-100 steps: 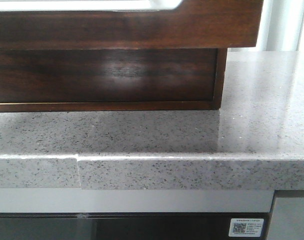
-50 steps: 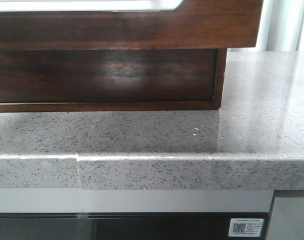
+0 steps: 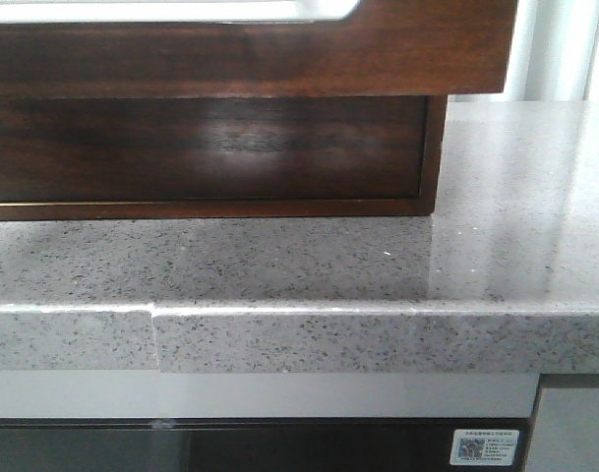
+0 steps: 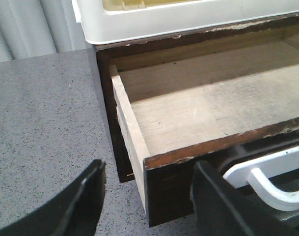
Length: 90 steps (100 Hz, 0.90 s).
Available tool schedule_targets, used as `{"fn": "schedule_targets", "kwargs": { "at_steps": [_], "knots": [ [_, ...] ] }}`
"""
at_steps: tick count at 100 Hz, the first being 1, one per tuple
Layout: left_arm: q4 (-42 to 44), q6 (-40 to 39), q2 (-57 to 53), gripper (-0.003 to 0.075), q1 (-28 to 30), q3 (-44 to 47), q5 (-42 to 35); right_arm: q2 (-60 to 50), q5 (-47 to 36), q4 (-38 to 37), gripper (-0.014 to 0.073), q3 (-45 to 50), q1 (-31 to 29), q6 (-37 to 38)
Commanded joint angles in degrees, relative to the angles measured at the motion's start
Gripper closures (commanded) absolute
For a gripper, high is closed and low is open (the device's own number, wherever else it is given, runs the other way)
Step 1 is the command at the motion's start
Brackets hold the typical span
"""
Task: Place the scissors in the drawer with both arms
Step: 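Lower the scissors into the drawer and open the right gripper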
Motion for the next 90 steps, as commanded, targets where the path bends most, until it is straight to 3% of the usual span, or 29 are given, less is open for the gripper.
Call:
{"fn": "schedule_targets", "kwargs": {
  "at_steps": [1, 36, 90],
  "knots": [
    [-0.9, -0.7, 0.4, 0.0344, -0.4, -1.4, -4.6, 1.7, -0.3, -0.2, 0.0586, -1.5, 2.7, -3.4],
    [-0.9, -0.7, 0.4, 0.0344, -0.4, -1.4, -4.6, 12.6, 1.4, -16.1, 0.0586, -1.5, 11.5, -5.4],
    [-0.9, -0.7, 0.4, 0.0344, -0.4, -1.4, -4.6, 19.8, 1.4, -22.2, 0.0583, -1.4, 11.7, -5.4]
  ]
}}
